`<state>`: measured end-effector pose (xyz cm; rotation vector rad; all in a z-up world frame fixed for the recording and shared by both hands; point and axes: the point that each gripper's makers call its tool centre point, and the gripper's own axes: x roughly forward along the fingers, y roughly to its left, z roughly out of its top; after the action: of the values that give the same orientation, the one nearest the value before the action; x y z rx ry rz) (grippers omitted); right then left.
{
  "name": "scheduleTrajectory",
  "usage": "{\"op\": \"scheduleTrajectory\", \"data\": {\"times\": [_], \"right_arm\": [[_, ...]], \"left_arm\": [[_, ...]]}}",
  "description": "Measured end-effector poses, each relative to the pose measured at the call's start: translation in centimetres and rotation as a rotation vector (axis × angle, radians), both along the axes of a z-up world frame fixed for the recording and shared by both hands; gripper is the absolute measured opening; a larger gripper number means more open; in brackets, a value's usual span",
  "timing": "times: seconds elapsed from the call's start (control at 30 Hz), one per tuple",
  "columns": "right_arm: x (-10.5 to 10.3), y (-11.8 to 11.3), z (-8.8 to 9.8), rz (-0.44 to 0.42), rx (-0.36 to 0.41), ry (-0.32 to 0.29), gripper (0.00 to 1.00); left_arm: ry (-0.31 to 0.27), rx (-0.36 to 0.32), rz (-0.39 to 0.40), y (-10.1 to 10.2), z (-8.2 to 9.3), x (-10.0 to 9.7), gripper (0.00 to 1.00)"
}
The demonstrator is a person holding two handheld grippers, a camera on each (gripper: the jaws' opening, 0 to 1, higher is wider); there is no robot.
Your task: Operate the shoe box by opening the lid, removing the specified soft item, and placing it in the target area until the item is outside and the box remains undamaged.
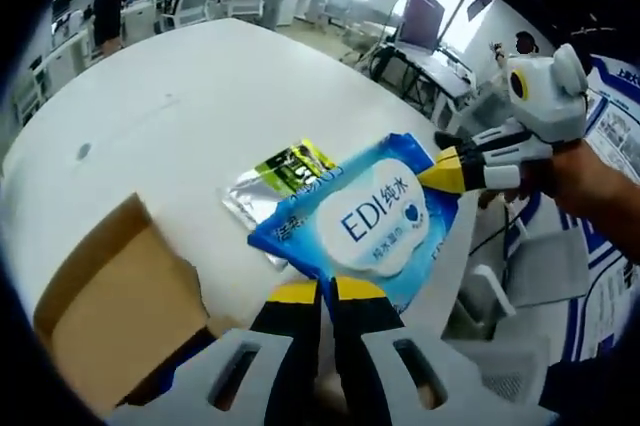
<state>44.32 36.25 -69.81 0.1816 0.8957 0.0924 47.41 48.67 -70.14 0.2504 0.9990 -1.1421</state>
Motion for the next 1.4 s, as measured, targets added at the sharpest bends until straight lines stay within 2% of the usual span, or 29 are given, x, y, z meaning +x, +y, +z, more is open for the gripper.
{"op": "scheduleTrajectory", "data": {"times": [0.23, 0.43, 0.83, 1.03, 1.17, 1.3, 1.4], "right_arm": [[2.2, -0.8, -0.2, 0.020, -0.006, -0.002, 0.00], [3.8, -1.9, -1.1, 0.022, -0.007, 0.004, 0.00], [7.3, -3.4, -2.2, 0.031, -0.021, 0.012, 0.00], [8.2, -3.4, -3.8, 0.046, -0.026, 0.041, 0.00], [8.1, -3.4, -5.0, 0.052, -0.022, 0.062, 0.00], [8.0, -3.6, -5.9, 0.050, -0.022, 0.078, 0.00], [8.0, -3.8, -6.3, 0.052, -0.025, 0.084, 0.00]], "left_arm": [[-0.025, 0.010, 0.008, -0.9, -0.3, 2.1, 0.00], [-0.038, 0.026, 0.010, -1.9, -0.7, 3.5, 0.00], [-0.069, 0.083, 0.020, -3.5, -1.9, 6.6, 0.00], [-0.065, 0.126, 0.016, -3.4, -3.5, 7.0, 0.00], [-0.044, 0.139, 0.018, -3.3, -4.5, 6.7, 0.01], [-0.064, 0.157, 0.000, -3.6, -5.2, 6.8, 0.01], [-0.054, 0.164, -0.002, -3.6, -5.7, 6.8, 0.01]]}}
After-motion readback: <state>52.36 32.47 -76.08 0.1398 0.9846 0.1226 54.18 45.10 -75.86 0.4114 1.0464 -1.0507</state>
